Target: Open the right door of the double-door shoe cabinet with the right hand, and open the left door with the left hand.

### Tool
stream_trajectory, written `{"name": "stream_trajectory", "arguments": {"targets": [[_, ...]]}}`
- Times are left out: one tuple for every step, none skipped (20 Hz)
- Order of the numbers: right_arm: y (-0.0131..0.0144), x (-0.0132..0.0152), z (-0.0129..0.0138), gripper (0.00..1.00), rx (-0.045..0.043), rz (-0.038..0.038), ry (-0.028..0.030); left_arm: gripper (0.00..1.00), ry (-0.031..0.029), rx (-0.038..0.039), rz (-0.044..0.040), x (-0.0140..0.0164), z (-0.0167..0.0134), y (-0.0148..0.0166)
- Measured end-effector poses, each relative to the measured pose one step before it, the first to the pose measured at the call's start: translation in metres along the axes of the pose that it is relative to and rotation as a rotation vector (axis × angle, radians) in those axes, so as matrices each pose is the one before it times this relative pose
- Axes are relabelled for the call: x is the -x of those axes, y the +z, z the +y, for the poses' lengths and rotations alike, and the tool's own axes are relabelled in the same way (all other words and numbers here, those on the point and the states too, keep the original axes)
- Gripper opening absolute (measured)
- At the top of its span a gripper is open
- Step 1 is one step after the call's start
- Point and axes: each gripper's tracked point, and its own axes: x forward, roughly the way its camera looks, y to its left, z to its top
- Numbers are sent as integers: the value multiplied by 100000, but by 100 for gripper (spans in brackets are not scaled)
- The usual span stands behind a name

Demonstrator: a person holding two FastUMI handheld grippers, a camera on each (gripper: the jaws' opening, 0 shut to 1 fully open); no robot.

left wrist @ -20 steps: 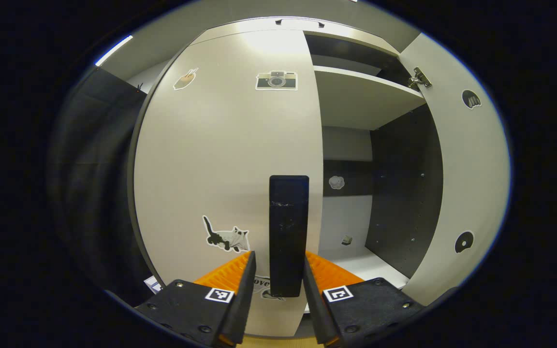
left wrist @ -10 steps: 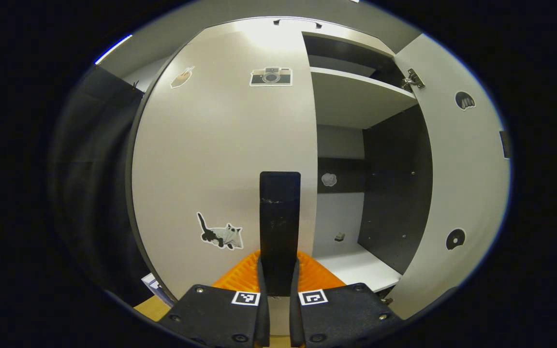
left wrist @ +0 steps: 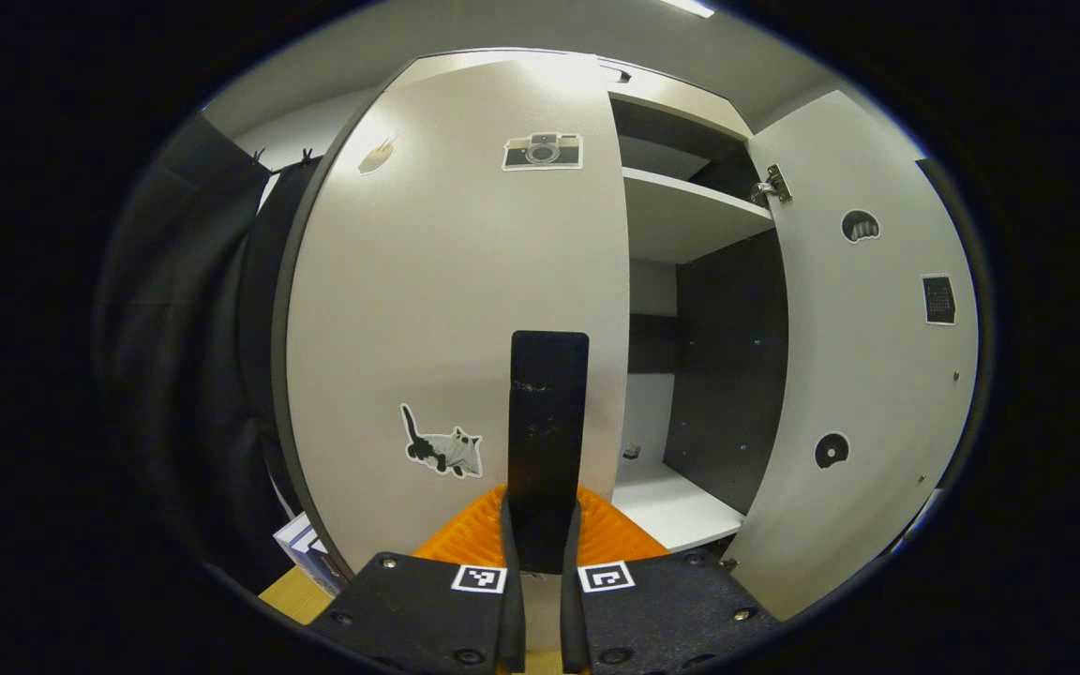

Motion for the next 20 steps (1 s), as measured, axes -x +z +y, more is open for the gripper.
{"name": "stream_trajectory", "arguments": {"targets": [[53,-38,441,97,-1142,-442,630,14,-201,623,401,300,93,-6],[35,-11,392,97,-872,-268,664,15,-107,-58,412,235,100,-60],[64,131,258,97,-446,-365,124,14,47,-139,-126,280,93,0],[36,181,168,97,-46,-430,-126,15,-78,-250,-400,205,127,-70],[21,67,111,97,57,-382,-280,15,-321,-110,-421,205,86,-21],[-44,58,174,98,-60,-37,-231,15,-450,-166,-289,249,86,6],[-122,121,164,98,-209,261,23,15,-663,-313,-74,256,102,22],[-123,132,322,98,-409,332,370,15,-912,-491,-73,161,32,-21],[-117,251,261,98,-303,315,305,14,-1223,-564,-170,100,45,-90],[-41,230,302,98,-142,159,9,14,-1394,47,-192,148,54,1],[-103,132,97,97,14,-20,-236,13,-1557,449,-107,137,-85,-125],[-38,85,240,97,15,20,-228,13,-1501,587,-79,182,-41,-86],[-17,157,236,97,-101,-79,-92,12,-1223,260,-156,201,48,-18],[-140,123,231,97,-112,-101,-12,12,-703,-109,-416,124,55,9],[-75,119,191,97,66,-14,-21,12,-527,-951,-1012,198,32,77],[-89,108,308,98,608,65,-64,13,-508,-1801,-1008,114,89,87],[-60,69,69,98,1214,-33,-171,13,-578,-829,-714,183,136,59],[-17,133,91,98,1323,-251,-252,12,-957,544,-512,174,97,13],[52,-56,-27,98,853,-148,-487,12,-1098,1379,-63,83,-45,-76],[-55,-72,117,98,86,326,-225,12,-805,1476,604,146,43,-71]]}}
